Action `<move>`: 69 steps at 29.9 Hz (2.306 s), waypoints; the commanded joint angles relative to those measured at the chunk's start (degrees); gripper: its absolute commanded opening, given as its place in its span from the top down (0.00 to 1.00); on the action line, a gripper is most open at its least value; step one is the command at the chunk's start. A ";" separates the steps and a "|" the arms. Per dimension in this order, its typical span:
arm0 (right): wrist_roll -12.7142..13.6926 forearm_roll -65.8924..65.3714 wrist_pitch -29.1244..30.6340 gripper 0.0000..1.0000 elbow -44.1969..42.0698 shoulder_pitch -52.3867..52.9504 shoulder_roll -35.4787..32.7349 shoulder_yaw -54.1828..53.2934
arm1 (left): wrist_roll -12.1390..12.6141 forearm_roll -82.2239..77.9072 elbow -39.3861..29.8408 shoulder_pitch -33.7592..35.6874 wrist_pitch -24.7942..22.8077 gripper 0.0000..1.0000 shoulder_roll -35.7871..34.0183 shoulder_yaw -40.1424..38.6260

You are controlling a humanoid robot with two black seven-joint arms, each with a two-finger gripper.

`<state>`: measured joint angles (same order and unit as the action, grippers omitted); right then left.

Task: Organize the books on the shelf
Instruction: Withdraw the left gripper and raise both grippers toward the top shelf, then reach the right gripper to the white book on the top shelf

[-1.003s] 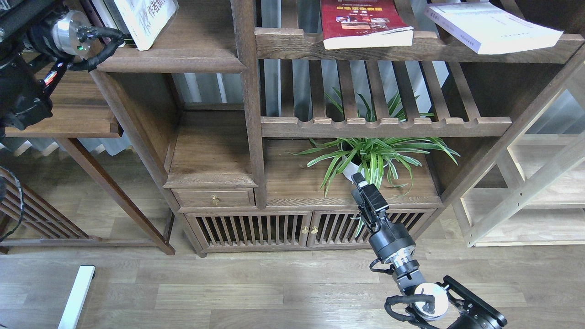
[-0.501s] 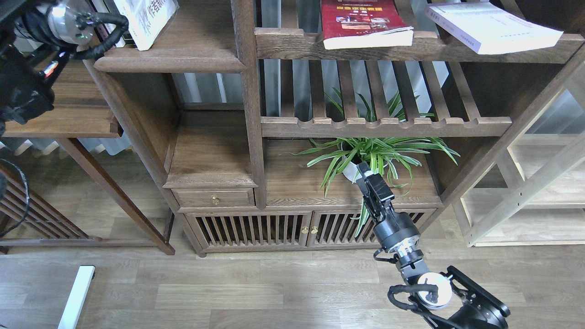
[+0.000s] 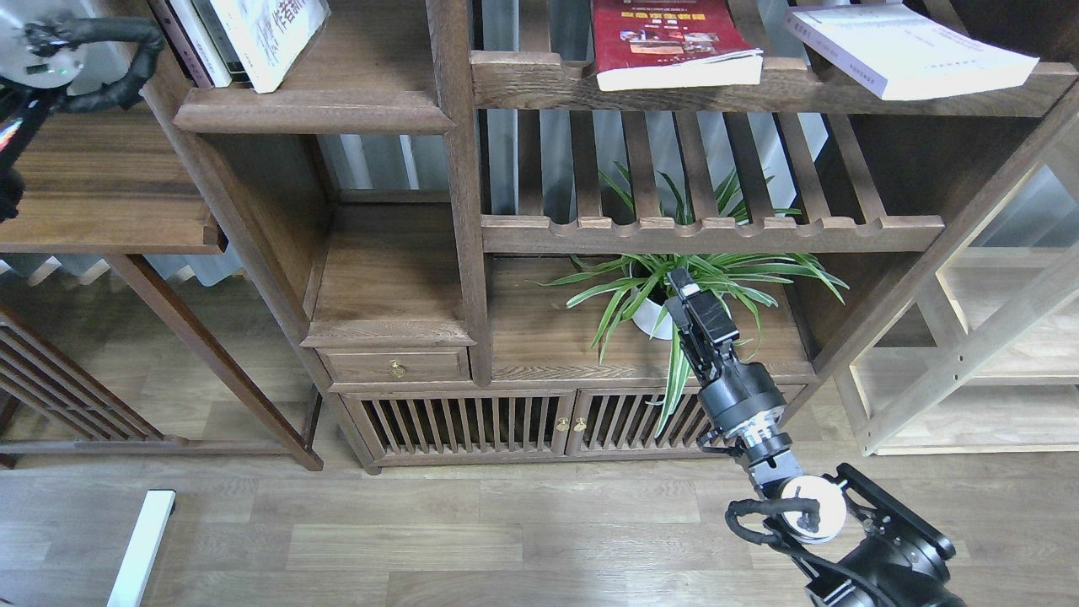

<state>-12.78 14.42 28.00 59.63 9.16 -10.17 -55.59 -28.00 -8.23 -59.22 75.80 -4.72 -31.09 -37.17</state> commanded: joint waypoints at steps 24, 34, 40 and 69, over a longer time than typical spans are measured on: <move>-0.23 14.32 0.00 0.35 8.84 -1.25 -18.22 -5.13 | 0.00 27.73 -13.64 -18.84 -23.28 0.03 -7.15 0.08; -0.41 21.79 0.00 0.35 9.10 4.19 -20.15 -16.04 | 0.00 32.76 -19.36 -26.84 -23.28 0.04 -6.45 0.52; -0.49 25.48 0.00 0.34 9.54 7.10 -21.12 -19.03 | 0.00 32.58 -19.36 -29.13 -23.28 0.03 -6.44 0.43; 0.03 25.13 -8.49 0.31 7.70 8.24 -21.56 -18.94 | 0.00 31.96 -18.92 -29.66 -23.28 0.03 -5.30 0.52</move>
<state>-12.78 39.46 20.96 67.39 16.94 -31.81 -74.42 -28.00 23.73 -78.13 46.14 -28.00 -36.29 -36.62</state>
